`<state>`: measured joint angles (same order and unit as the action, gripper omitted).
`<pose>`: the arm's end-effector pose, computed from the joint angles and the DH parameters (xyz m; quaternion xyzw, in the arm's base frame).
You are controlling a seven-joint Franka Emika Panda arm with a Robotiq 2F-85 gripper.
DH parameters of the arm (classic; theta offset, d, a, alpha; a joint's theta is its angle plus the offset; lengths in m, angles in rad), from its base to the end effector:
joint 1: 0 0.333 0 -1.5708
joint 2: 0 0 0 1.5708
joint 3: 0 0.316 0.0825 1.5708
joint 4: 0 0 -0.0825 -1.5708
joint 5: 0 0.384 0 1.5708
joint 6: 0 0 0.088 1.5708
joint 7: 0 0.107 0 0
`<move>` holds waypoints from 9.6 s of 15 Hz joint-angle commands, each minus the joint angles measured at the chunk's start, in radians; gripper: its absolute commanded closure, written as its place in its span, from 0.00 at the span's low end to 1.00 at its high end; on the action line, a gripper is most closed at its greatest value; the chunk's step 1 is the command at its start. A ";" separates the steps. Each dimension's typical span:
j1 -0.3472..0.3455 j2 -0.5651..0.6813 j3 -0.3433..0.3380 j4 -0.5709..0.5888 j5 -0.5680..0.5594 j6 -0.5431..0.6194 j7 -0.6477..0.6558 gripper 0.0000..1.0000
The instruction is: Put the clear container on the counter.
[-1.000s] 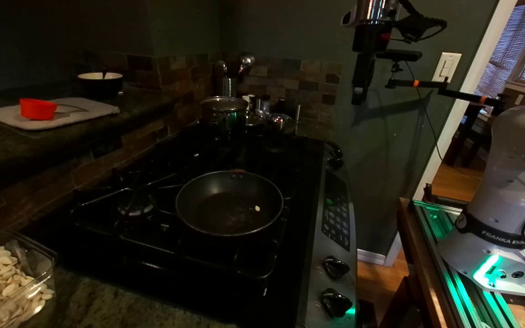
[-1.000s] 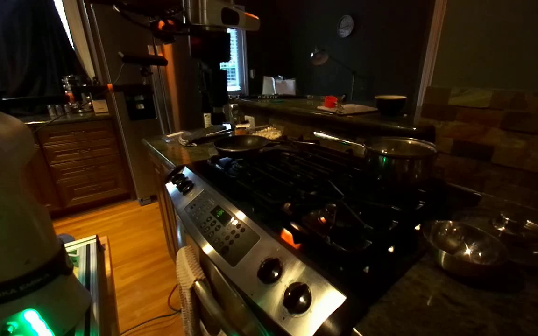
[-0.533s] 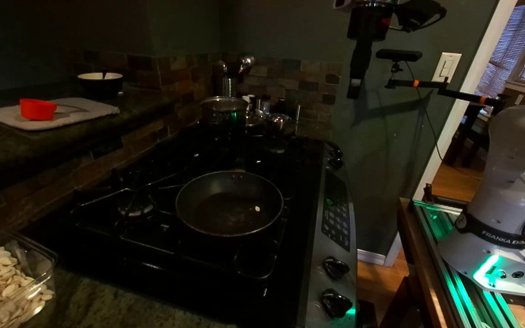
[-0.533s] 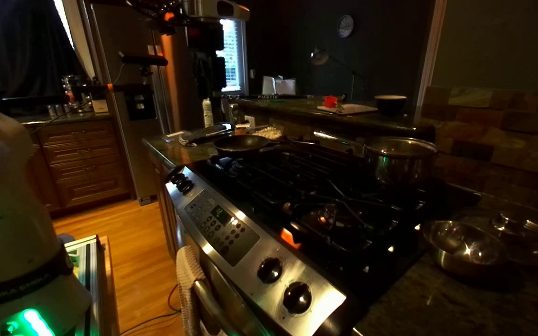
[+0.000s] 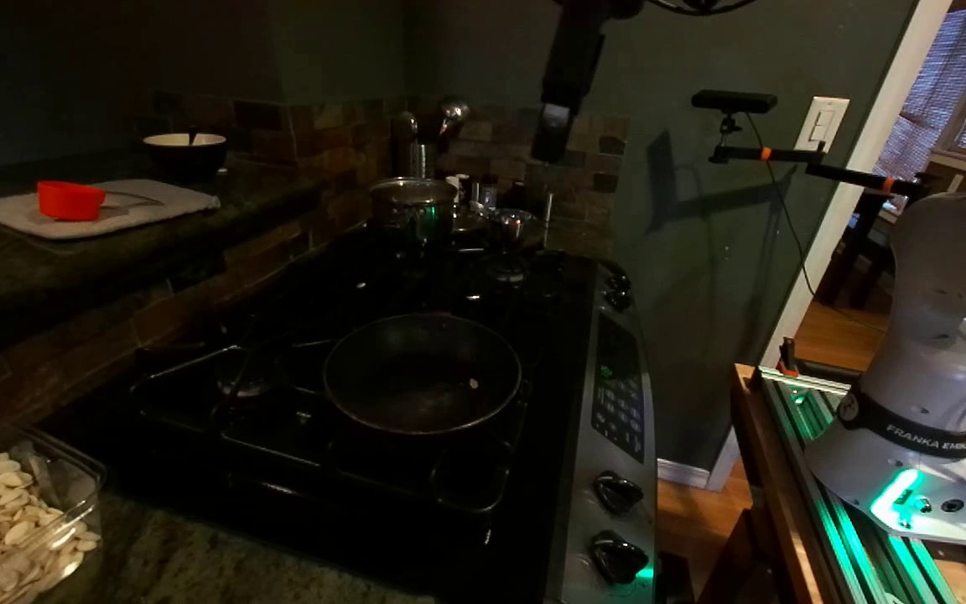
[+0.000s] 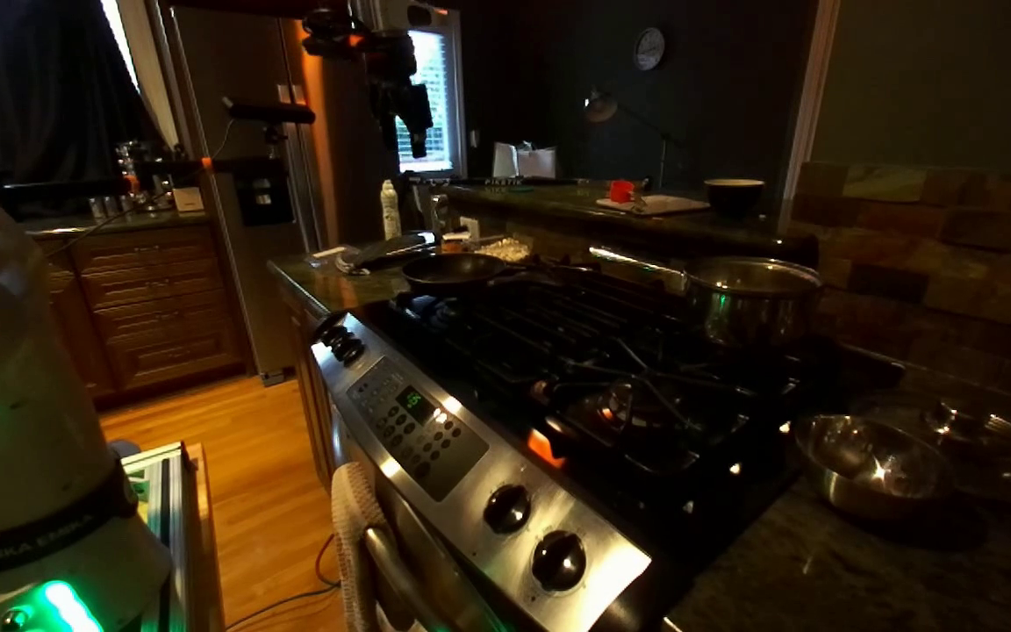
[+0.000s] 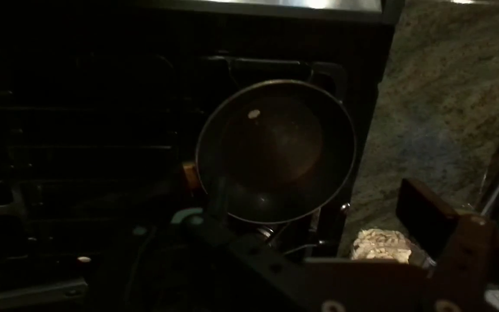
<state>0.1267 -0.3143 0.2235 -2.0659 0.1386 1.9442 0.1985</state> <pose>0.4459 0.1853 0.5788 -0.9937 -0.0542 -0.0809 0.0560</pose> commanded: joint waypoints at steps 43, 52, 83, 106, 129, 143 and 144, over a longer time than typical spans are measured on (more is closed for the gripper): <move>0.387 1.313 -0.173 1.253 -0.177 0.221 0.732 0.00; 0.451 1.503 -0.298 1.467 -0.255 0.263 0.928 0.00; 0.341 1.339 -0.111 1.612 -0.085 -0.131 0.461 0.99; 0.199 1.189 -0.104 1.611 -0.009 -0.101 0.464 0.99; 0.048 1.221 -0.305 1.603 -0.130 0.008 0.901 0.99; 0.038 1.280 -0.357 1.636 -0.228 -0.048 1.146 0.99; 0.038 1.282 -0.362 1.635 -0.235 -0.051 1.157 0.99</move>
<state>0.1558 0.9551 -0.1190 -0.4552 -0.0687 1.9213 1.3017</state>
